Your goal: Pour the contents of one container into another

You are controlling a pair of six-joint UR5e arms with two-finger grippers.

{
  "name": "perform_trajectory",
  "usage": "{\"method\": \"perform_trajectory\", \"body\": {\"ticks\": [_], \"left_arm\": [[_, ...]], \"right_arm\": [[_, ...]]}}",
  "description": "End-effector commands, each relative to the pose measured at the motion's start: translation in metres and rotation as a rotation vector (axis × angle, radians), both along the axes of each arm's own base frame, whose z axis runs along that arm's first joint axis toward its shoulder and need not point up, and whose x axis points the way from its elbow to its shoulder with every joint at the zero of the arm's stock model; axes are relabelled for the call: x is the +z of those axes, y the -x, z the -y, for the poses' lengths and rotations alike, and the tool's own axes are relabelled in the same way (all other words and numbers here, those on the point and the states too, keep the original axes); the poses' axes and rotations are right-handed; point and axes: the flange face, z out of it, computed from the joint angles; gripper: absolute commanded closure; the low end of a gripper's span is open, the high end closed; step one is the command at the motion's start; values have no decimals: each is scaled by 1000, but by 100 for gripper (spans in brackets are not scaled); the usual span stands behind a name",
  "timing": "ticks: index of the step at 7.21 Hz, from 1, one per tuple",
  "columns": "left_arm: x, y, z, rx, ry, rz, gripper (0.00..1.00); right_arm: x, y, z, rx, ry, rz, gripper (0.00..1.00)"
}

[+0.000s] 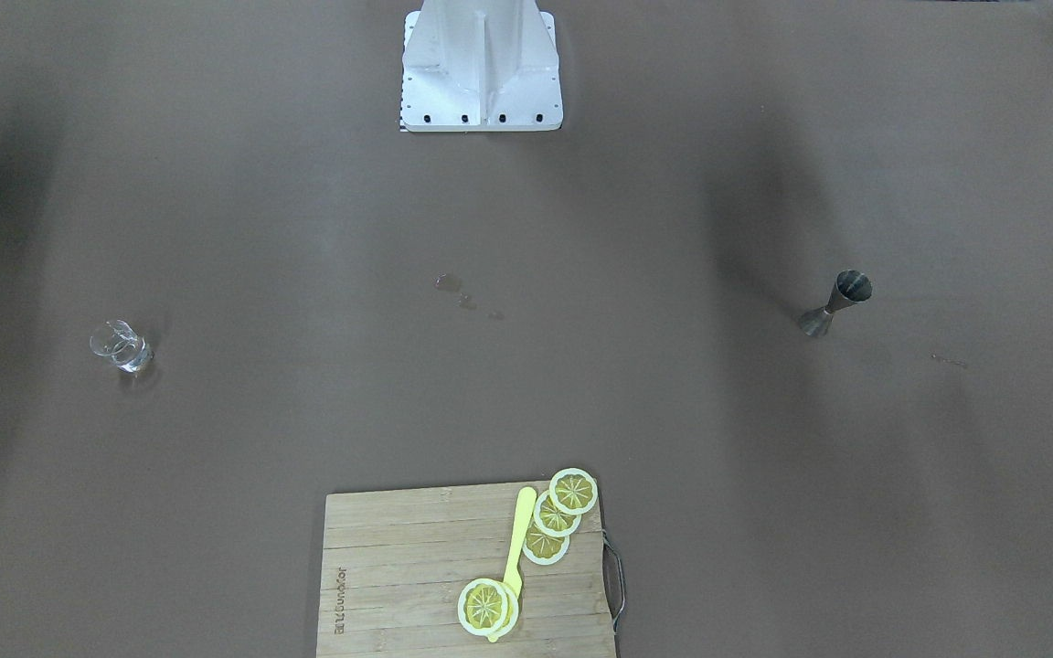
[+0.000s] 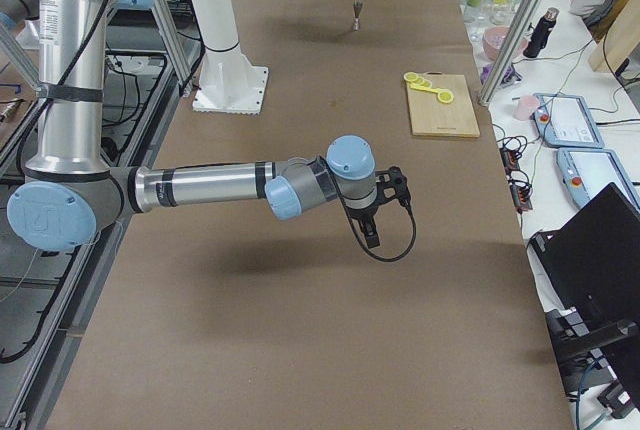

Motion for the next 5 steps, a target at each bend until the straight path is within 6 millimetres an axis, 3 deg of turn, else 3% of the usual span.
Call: {"method": "perform_trajectory", "body": {"ticks": [1,2,3,4,5], "left_arm": [[-10,-23,5,23,22,1,1],[-29,-37,21,18,89,-5,1],[-83,-94,44,122,39,3,1],[-110,-105,44,114,105,24,1],[-146,-110,56,55,104,8,1]], "right_arm": [[-15,30,9,-78,-62,-2,0],[-17,35,15,-124,-151,-10,0],[-11,38,16,-149,-199,-12,0],[4,40,18,-184,-259,-18,0],[15,41,19,-200,-291,-16,0]]}}
